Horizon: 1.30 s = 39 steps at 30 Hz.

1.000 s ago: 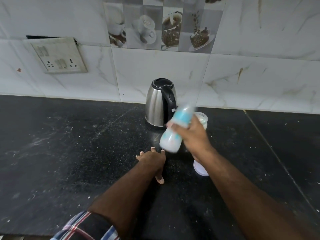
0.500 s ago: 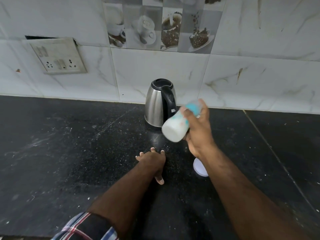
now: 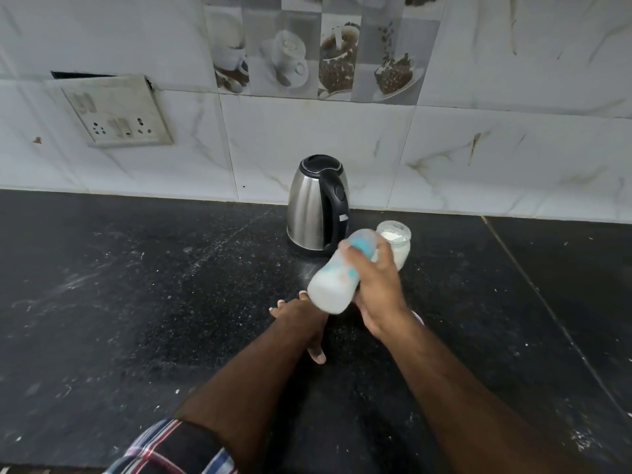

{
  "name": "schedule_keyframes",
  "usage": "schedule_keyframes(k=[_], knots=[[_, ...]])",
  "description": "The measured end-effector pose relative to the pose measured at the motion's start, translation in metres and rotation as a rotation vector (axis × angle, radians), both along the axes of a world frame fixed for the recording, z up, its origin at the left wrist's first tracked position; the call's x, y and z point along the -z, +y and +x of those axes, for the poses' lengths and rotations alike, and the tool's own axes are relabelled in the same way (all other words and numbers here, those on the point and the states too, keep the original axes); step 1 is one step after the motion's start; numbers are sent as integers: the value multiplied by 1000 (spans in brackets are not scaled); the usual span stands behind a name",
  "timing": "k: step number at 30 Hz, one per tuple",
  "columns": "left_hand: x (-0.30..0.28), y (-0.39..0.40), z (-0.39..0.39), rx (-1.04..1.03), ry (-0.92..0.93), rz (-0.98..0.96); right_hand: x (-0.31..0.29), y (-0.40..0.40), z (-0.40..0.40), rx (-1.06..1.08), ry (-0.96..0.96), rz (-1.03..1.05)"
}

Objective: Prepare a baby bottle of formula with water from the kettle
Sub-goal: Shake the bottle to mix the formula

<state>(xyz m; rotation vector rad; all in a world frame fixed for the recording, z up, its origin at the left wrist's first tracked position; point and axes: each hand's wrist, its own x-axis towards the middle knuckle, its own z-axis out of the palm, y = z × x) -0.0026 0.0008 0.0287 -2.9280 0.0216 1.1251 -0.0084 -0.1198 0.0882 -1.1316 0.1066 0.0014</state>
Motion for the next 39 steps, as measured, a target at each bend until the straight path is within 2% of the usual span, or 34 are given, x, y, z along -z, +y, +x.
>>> schedule_keyframes(k=[2,4,5,8,9,11,12,15,19,22,23,26,27,29,30,34,37,39], knots=[[0,0,1,-5,6,1,1,0,1,10,-21,-1],[-1,0,0,37,-35,-20,-3,-8,8,140,-5,168],[-1,0,0,46,-46,-23,-6,-9,9,168,11,161],[0,0,1,44,-24,-16,-7,-6,9,41,-65,-77],[1,0,1,49,-27,-16,-9,-7,12,79,-83,-69],[1,1,1,56,-49,-20,-16,-15,20,196,-86,112],[1,1,0,55,-53,-21,-18,-16,23,216,-68,132],[1,-1,1,60,-34,-9,-19,-11,17,86,-127,-62],[2,1,1,43,-47,-26,-23,-14,24,189,-84,126],[2,0,1,54,-43,-10,-18,-7,14,27,-130,-130],[2,0,1,55,-43,-12,-21,-8,15,42,-144,-128],[1,0,1,45,-44,-25,-36,-21,30,207,-128,149],[2,1,0,48,-42,-21,-38,-21,30,201,-121,124],[2,0,1,65,-37,-12,-31,-18,22,80,-148,-98],[2,0,1,68,-34,-12,-26,-19,20,76,-168,-137],[1,0,0,58,-49,-15,-37,-29,28,222,-133,117],[-1,-2,1,64,-31,0,-25,-23,18,38,-157,-189],[-2,-2,1,56,-29,-8,-27,-23,21,75,-160,-107]])
